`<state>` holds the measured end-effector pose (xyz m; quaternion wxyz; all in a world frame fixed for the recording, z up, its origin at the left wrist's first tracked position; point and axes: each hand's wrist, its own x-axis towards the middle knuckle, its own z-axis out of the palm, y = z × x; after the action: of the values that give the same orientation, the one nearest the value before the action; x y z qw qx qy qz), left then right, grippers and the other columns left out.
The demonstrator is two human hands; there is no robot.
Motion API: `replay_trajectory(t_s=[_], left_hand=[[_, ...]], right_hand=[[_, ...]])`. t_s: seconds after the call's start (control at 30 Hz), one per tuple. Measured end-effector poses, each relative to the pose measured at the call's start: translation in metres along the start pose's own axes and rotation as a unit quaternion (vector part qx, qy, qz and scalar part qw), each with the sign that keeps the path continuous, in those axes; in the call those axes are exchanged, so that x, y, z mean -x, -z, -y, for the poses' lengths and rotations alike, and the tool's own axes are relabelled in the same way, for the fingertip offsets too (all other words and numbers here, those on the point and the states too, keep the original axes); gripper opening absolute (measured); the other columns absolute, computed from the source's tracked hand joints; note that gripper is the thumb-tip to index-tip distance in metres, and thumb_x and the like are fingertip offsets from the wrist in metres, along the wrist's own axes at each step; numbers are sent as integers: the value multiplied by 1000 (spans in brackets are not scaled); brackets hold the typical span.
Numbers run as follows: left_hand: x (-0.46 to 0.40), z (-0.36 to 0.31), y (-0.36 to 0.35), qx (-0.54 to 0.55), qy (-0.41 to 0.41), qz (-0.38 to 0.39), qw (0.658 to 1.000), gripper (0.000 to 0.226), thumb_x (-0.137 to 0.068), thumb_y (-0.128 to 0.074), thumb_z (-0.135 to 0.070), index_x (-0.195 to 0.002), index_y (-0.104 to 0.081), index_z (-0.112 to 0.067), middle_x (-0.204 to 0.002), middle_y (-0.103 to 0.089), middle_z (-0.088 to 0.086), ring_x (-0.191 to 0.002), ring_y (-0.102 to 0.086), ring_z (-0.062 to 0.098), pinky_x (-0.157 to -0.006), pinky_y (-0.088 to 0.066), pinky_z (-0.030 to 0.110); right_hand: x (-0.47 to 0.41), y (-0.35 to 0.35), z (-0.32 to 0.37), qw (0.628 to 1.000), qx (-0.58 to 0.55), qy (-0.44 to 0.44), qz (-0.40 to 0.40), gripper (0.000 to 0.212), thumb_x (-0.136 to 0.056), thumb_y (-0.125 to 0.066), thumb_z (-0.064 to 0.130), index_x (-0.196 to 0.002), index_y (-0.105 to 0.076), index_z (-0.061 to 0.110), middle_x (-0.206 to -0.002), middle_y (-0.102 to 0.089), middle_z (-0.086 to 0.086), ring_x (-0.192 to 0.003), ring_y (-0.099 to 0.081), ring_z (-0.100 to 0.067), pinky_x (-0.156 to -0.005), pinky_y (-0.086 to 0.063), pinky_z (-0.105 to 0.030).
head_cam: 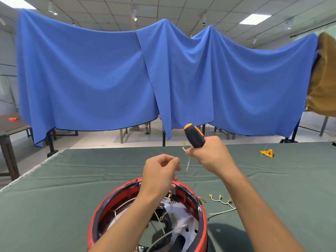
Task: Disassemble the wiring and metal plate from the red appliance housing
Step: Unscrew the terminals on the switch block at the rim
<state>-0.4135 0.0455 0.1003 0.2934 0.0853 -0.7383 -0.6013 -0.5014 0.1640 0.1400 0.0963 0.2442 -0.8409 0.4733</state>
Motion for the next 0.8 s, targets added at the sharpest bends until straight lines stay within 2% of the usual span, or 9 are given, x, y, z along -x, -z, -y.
replay_trajectory(t_s=[0.1,0.17,0.23,0.27,0.37,0.43,0.5,0.63,0.8], left_hand=[[-3,1,17,-166,2,-21,986,16,-85,-59,-18,-71,-66,-21,-70,-67,-6,-70,-63,16,-67,-51,33],[-2,2,31,-283,5,-10,959,16,-85,-56,-19,-73,-65,-25,-76,-67,-9,-82,-62,15,-76,-52,34],[3,3,42,-379,10,-3,925,18,-84,-50,-17,-84,-66,-25,-88,-67,-5,-97,-56,19,-83,-49,36],[7,3,47,-440,13,-1,898,20,-85,-47,-18,-93,-65,-23,-99,-65,-1,-105,-51,22,-86,-46,37],[15,3,54,-616,72,40,783,31,-90,-42,-28,-118,-51,-17,-126,-48,6,-120,-36,28,-96,-35,42],[21,5,52,-650,132,82,744,41,-91,-39,-31,-128,-39,-14,-134,-39,10,-127,-30,31,-100,-32,51],[25,12,48,-660,149,96,730,50,-92,-38,-32,-137,-28,-12,-139,-33,11,-129,-28,33,-101,-31,57],[23,32,45,-694,92,88,709,66,-92,-38,-36,-146,-10,-9,-145,-25,10,-130,-27,33,-99,-29,56],[-8,44,61,-629,30,130,766,63,-93,-37,-31,-149,-12,-19,-153,-20,0,-139,-21,24,-109,-22,44]], right_hand=[[-5,8,-18,990,108,-88,36,33,-74,-73,28,-61,-44,17,-54,-46,-1,-45,-38,-20,-49,-33,-25],[-5,7,-29,973,164,-145,78,28,-72,-72,25,-68,-45,16,-58,-50,-2,-46,-43,-20,-55,-38,-28],[-4,3,-36,965,183,-170,85,26,-71,-71,22,-71,-46,15,-61,-53,-4,-49,-46,-22,-58,-40,-30],[-4,2,-37,964,186,-172,77,25,-72,-70,22,-71,-45,16,-64,-54,-4,-52,-48,-23,-59,-42,-30],[-5,1,-31,968,213,-134,17,24,-73,-66,21,-67,-44,18,-66,-54,-3,-66,-56,-29,-60,-42,-29],[-4,2,-21,974,207,-76,-48,22,-73,-63,20,-61,-44,17,-60,-51,-1,-68,-54,-31,-55,-36,-28],[-1,2,-10,980,165,-8,-107,25,-74,-61,23,-57,-44,16,-54,-49,0,-60,-50,-30,-49,-31,-29],[10,4,11,966,112,67,-224,35,-75,-57,36,-54,-38,14,-48,-45,1,-49,-42,-15,-46,-24,-25],[18,12,21,956,63,53,-281,52,-70,-41,60,-51,-48,12,-51,-53,0,-53,-49,-13,-49,-29,-25]])
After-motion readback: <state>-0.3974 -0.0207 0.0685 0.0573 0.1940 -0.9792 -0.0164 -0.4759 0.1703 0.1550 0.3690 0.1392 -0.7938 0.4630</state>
